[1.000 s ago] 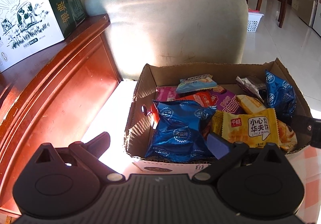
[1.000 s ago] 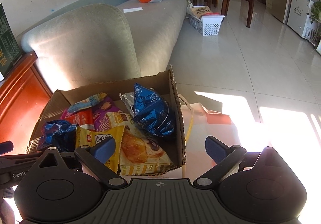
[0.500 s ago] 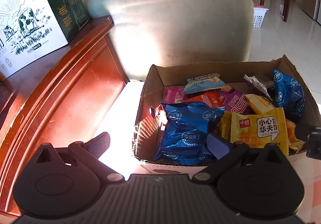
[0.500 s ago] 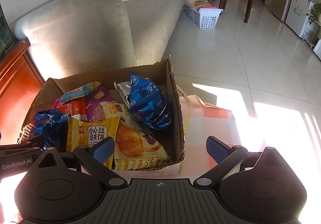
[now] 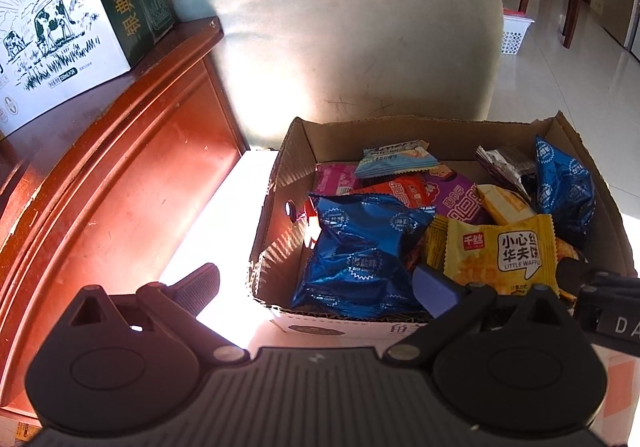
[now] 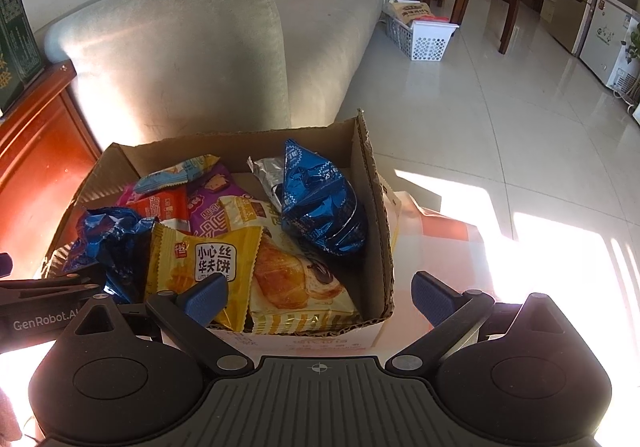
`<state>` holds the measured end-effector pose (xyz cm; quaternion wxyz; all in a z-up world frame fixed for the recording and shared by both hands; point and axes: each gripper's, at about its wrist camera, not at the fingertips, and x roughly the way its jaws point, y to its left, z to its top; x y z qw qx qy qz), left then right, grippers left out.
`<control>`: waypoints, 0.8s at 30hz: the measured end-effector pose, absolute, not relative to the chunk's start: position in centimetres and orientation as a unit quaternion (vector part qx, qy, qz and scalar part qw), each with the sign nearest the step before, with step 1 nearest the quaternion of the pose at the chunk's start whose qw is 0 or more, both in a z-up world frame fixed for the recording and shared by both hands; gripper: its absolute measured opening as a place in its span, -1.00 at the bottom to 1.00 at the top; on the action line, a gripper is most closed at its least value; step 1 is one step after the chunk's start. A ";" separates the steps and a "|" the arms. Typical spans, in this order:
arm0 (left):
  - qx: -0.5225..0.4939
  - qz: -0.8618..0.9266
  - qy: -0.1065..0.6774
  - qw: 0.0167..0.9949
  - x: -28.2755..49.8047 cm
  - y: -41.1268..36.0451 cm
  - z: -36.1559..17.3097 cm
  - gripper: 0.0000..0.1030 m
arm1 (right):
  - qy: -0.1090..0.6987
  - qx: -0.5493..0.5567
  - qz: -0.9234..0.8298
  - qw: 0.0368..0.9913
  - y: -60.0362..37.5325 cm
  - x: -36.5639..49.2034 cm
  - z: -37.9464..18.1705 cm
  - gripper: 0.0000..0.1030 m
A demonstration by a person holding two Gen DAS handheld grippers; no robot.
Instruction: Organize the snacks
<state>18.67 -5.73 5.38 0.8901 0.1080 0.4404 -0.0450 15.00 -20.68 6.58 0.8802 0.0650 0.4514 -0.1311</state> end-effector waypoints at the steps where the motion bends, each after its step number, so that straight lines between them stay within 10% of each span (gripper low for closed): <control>1: 0.109 -0.046 0.440 0.890 18.6 -5.8 5.4 0.98 | 0.451 0.064 -0.130 0.880 -20.6 15.0 6.6 0.92; 24: 0.122 -0.047 0.434 0.891 18.0 -6.6 5.4 0.98 | 0.451 0.059 -0.130 0.881 -20.5 14.7 6.5 0.93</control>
